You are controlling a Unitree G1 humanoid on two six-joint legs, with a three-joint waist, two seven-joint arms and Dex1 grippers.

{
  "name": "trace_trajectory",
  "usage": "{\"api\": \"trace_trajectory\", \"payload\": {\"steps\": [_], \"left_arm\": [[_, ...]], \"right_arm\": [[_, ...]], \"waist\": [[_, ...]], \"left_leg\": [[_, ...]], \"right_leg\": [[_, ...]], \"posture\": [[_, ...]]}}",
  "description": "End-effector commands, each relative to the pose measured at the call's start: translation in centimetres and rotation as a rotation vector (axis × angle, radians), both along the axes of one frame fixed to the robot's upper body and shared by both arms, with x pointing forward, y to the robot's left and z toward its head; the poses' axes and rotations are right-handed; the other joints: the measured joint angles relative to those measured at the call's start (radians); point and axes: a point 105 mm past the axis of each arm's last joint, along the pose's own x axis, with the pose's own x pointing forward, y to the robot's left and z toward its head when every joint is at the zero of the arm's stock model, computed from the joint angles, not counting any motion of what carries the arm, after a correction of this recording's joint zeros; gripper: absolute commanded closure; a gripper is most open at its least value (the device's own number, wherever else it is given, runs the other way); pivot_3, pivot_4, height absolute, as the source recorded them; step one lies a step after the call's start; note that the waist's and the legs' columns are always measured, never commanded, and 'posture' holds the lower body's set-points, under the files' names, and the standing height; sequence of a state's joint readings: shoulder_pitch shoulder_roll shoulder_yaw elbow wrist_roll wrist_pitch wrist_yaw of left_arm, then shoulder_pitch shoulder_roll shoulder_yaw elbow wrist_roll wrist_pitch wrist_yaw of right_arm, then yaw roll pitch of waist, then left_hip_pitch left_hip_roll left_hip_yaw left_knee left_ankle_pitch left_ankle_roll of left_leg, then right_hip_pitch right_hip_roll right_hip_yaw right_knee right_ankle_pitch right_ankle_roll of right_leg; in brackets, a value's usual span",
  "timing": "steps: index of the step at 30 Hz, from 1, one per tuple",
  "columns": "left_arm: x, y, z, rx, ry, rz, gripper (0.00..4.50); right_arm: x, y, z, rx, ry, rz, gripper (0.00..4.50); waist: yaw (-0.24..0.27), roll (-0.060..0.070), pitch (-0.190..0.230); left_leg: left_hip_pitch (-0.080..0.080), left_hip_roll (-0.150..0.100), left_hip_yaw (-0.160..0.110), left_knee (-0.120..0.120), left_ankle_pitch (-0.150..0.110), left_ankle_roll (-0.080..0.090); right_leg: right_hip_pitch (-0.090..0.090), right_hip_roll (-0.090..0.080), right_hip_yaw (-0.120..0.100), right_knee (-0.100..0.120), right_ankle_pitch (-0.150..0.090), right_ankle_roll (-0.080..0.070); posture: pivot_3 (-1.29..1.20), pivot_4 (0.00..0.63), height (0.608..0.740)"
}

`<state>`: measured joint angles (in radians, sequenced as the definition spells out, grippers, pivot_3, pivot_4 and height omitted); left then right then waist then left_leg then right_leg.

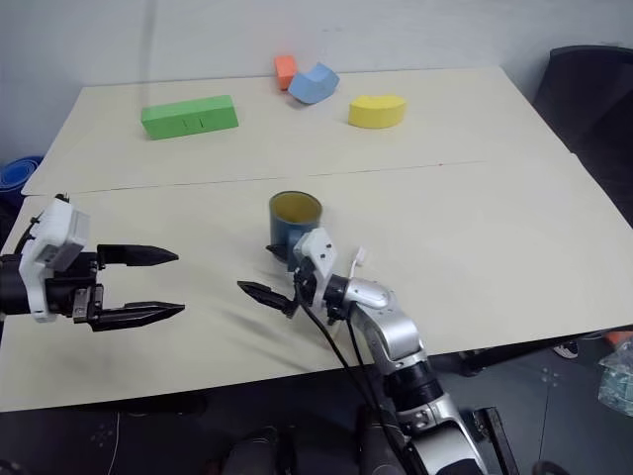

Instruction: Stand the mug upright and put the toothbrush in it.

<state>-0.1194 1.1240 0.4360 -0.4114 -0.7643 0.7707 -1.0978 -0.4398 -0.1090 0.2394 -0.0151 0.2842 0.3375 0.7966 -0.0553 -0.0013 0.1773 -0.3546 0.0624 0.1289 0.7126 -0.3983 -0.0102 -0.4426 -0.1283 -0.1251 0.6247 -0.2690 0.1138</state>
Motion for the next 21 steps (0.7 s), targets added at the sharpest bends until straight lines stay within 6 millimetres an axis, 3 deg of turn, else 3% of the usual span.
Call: {"api": "trace_trajectory", "payload": {"steps": [1,5,13,21], "left_arm": [[0.0,-0.6,0.5,-0.020,-0.027,-0.040,0.00],[0.5,-1.5,0.1,-0.034,-0.033,-0.086,0.00],[1.8,-2.1,-0.2,-0.041,-0.041,-0.128,0.00],[2.1,-2.3,-0.2,-0.034,-0.047,-0.147,0.00]], "right_arm": [[-1.6,-0.7,1.0,-0.064,-0.046,0.028,0.02],[-2.2,-1.9,0.9,-0.145,-0.041,0.008,0.02],[-2.6,-1.3,0.2,-0.215,-0.009,0.042,0.02],[-2.6,-1.4,-0.6,-0.179,0.030,0.019,0.02]], "waist": [[0.002,0.000,0.000],[0.003,0.000,0.000],[0.003,-0.001,0.000],[0.007,-0.001,-0.001]], "left_leg": [[0.000,0.000,0.000,0.000,0.000,0.000],[0.000,0.000,0.000,0.000,0.000,0.000],[0.000,0.000,0.001,0.001,0.000,0.000],[0.000,0.000,0.001,0.001,0.000,0.000]], "right_leg": [[0.000,0.000,0.000,0.000,0.000,0.000],[0.000,0.000,0.001,0.000,0.000,0.000],[0.000,0.000,0.001,0.000,0.000,0.000],[0.000,0.000,0.001,0.000,0.000,0.000]], "posture": [[0.00,0.150,0.740],[0.00,0.150,0.740],[0.00,0.150,0.740],[0.00,0.150,0.740]]}}
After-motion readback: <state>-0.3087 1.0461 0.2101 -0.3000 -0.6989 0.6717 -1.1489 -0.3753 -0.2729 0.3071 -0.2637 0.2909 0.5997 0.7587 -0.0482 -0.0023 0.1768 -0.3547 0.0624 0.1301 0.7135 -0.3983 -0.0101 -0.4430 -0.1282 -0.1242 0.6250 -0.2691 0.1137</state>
